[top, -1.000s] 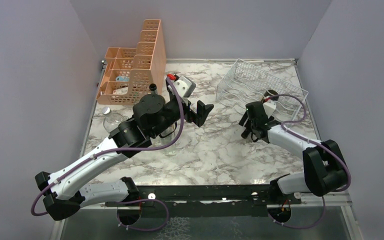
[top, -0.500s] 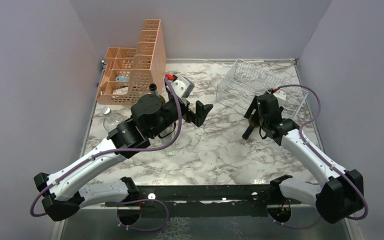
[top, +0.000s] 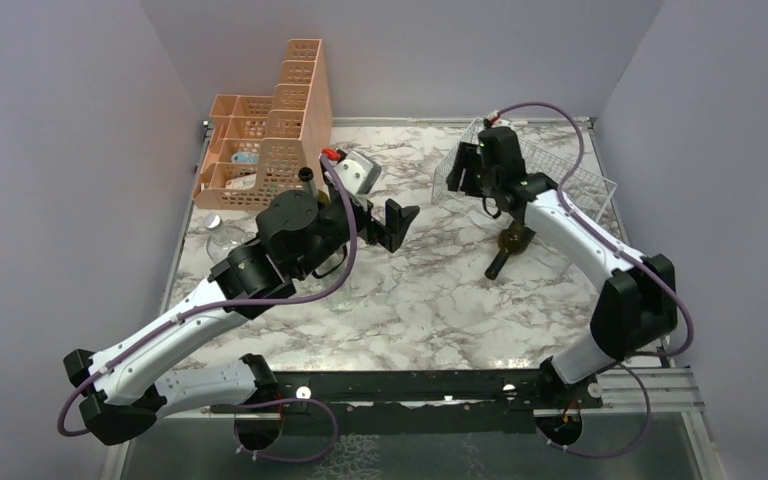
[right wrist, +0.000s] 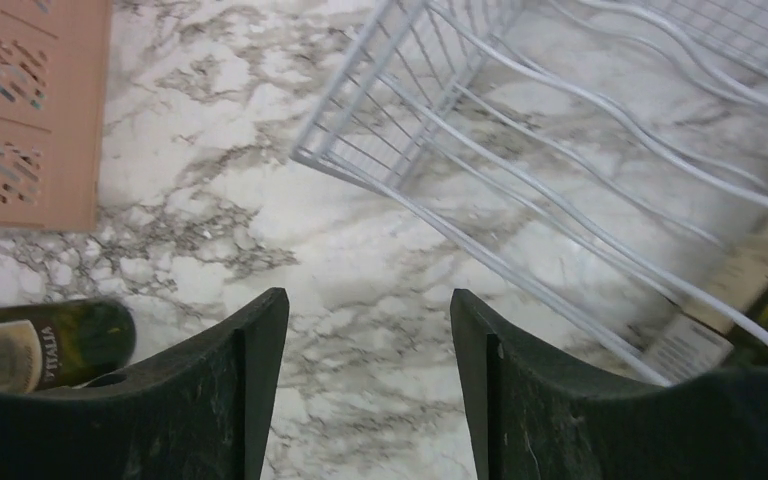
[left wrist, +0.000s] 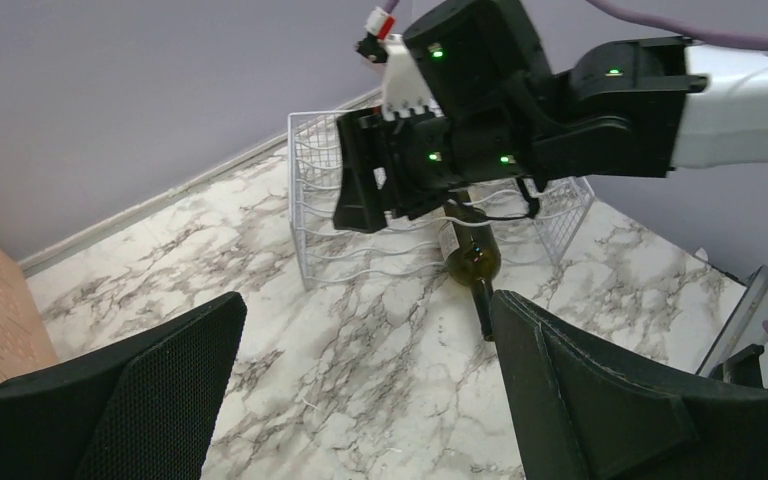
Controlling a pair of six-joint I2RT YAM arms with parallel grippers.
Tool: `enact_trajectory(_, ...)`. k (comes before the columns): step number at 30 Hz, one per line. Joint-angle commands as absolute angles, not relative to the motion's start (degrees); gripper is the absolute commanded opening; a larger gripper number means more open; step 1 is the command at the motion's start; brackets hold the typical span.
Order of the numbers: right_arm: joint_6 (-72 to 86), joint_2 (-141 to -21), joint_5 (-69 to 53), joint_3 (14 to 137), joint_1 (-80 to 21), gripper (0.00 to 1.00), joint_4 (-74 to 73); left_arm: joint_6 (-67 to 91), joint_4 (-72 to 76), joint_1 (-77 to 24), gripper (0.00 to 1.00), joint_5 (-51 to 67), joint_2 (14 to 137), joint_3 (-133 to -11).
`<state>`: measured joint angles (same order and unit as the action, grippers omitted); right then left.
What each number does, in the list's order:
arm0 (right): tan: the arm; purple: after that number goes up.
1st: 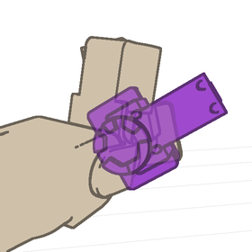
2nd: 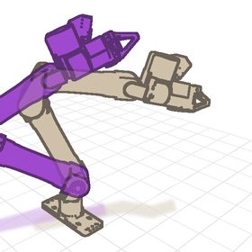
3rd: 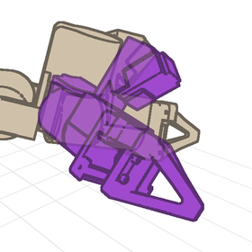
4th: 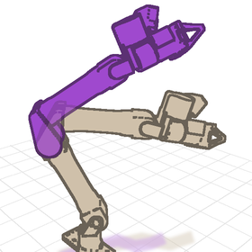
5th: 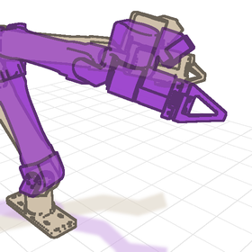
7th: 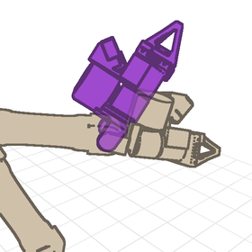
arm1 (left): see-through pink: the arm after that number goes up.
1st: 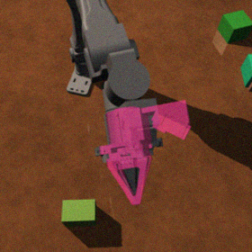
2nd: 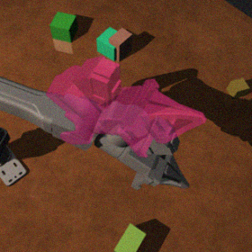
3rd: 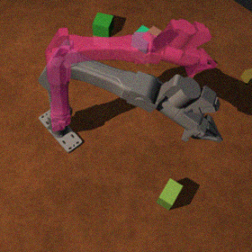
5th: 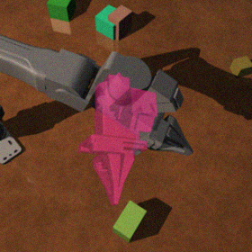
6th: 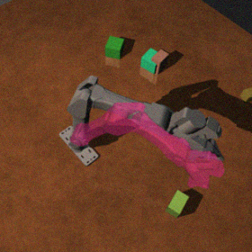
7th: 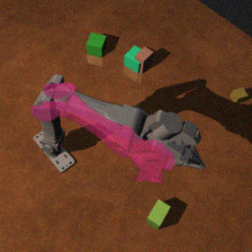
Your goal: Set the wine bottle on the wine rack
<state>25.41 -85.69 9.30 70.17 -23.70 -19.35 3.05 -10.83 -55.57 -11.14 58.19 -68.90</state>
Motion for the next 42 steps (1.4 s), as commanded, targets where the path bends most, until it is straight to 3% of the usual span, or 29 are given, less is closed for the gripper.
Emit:
enact_trajectory(1,25.1,-94.8,10.0,80.1,-26.5,0.62,-18.4,4.3,-12.2,-55.5,0.99,-13.6,56.1,-69.5)
enact_trajectory(11,28.7,-108.9,19.6,93.6,-27.9,0.51,-22.1,5.5,-13.1,-55.5,0.99,-14.3,54.2,-67.6)
enact_trajectory(23,21.1,-115.8,10.1,100.5,-29.2,0.11,-23.6,5.5,-13.1,-55.6,0.99,-14.9,53.5,-66.9)
enact_trajectory(28,16.9,-115.0,5.6,99.4,-31.2,0.04,-21.6,5.4,-13.2,-55.6,0.99,-15.2,53.4,-67.0)
enact_trajectory(36,17.6,-113.8,3.6,99.2,-34.5,0.07,-22.0,5.1,-12.9,-55.6,0.99,-15.2,53.7,-67.4)
enact_trajectory(42,21.4,-109.3,7.8,98.2,-34.7,0.43,-24.3,5.0,-12.9,-55.5,0.99,-15.0,53.9,-67.8)
